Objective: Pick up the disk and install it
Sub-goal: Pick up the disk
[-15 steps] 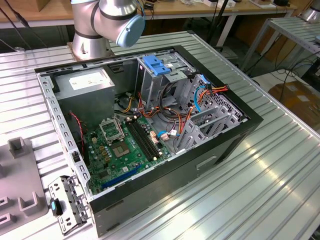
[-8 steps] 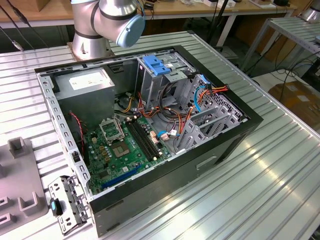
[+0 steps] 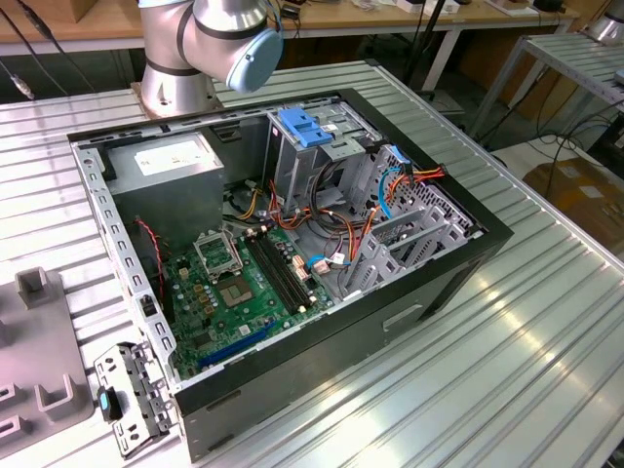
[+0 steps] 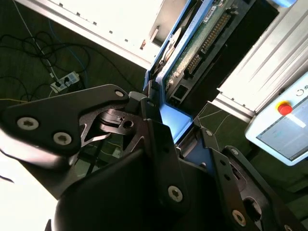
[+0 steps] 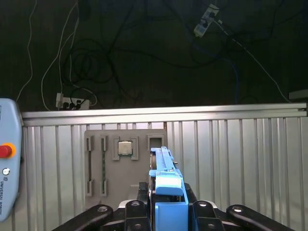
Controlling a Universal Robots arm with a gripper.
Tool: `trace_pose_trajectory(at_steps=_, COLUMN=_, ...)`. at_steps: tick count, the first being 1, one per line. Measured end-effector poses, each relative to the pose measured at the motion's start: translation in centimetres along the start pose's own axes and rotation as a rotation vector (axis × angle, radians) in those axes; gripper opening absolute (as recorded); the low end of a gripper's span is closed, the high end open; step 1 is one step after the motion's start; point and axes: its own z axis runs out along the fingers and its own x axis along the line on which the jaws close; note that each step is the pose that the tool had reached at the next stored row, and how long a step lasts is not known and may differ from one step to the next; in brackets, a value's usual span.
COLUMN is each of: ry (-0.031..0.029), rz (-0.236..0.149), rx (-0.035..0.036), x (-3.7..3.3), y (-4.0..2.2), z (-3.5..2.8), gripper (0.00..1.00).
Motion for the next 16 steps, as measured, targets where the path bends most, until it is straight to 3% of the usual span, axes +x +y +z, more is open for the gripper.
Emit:
trace_pose_trajectory(at_steps=4, ry=-0.0013, rz=0.000, rx=0.0001, x=0.01, y=-0.07, z=0.00, gripper=0.37)
trace_pose_trajectory(at_steps=12, ry=-0.0012, rz=0.000, rx=0.0000, x=-0.06, y=-1.53, z=-0.02, gripper=0.37)
trace_pose_trajectory(at_steps=16, ry=-0.0013, rz=0.000, rx=0.0000, x=-0.08, y=-1.97, z=-0.03, gripper=0.37)
